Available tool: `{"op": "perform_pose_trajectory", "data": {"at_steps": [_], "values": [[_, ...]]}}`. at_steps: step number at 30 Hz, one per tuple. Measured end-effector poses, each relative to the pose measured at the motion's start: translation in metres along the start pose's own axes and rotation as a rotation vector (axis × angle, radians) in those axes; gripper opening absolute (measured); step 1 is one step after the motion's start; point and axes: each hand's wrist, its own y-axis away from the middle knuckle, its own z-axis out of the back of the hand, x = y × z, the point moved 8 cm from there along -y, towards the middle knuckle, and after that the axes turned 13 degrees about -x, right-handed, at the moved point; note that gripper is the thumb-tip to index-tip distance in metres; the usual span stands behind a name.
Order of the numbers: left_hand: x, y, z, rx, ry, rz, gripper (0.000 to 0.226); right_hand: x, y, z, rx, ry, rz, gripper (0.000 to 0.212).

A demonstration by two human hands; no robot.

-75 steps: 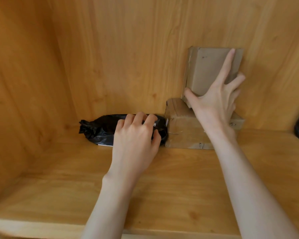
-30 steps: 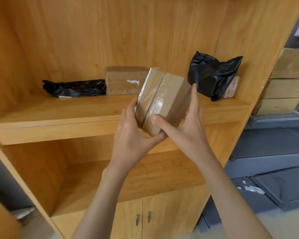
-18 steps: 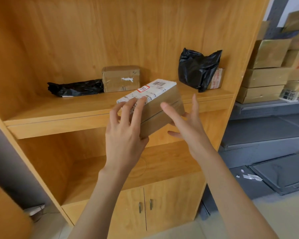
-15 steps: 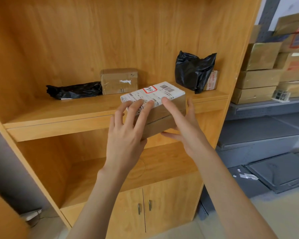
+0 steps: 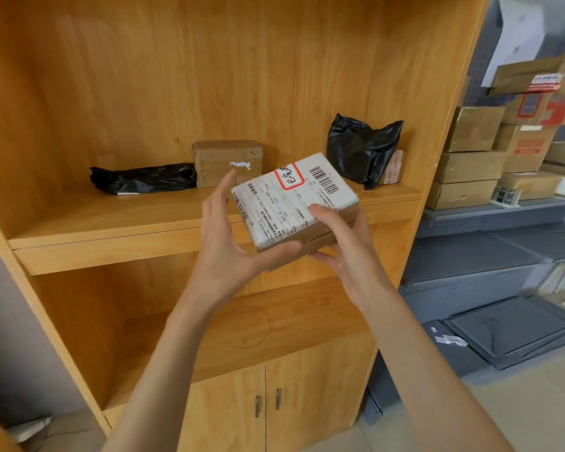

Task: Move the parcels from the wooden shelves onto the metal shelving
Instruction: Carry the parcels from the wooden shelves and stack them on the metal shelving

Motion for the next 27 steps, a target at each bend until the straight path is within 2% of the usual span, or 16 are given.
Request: {"op": "perform_pose_trajectory", "data": {"at_steps": [2,4,9,12,15,17,20,24,27], "values": [[0.007,-0.008,-0.001,0.096,0.054,0.081,0.12,-0.003,0.001,-0.001,0.04,0.031,0.03,0.093],[0.008,-0.01,-0.005,0.16,-0.018,0.045,0.117,-0.007,0.0,-0.001,0.056,0.07,0.057,0.098],[0.011,-0.007,-0.014,0.176,-0.158,-0.054,0.105,-0.016,-0.005,0.003,0.073,0.154,0.062,0.085],[0.017,-0.007,-0.019,0.13,-0.179,-0.076,0.1,-0.013,-0.007,0.016,-0.017,0.233,0.093,0.09],[0.02,-0.01,-0.027,0.056,-0.168,-0.1,0.099,-0.004,-0.011,0.041,-0.181,0.373,0.228,0.066],[0.021,-0.012,-0.038,0.035,-0.146,-0.097,0.1,0.002,-0.011,0.059,-0.243,0.518,0.364,0.047],[0.021,-0.009,-0.065,0.064,-0.123,-0.096,0.101,0.012,-0.008,0.089,-0.354,0.851,0.571,0.033],[0.011,0.004,-0.116,0.14,-0.078,-0.084,0.101,0.036,0.002,0.123,-0.543,1.408,0.971,0.03],[-0.006,0.016,-0.16,0.207,-0.027,-0.093,0.1,0.049,0.001,0.162,-0.626,1.652,1.037,0.036]]}}
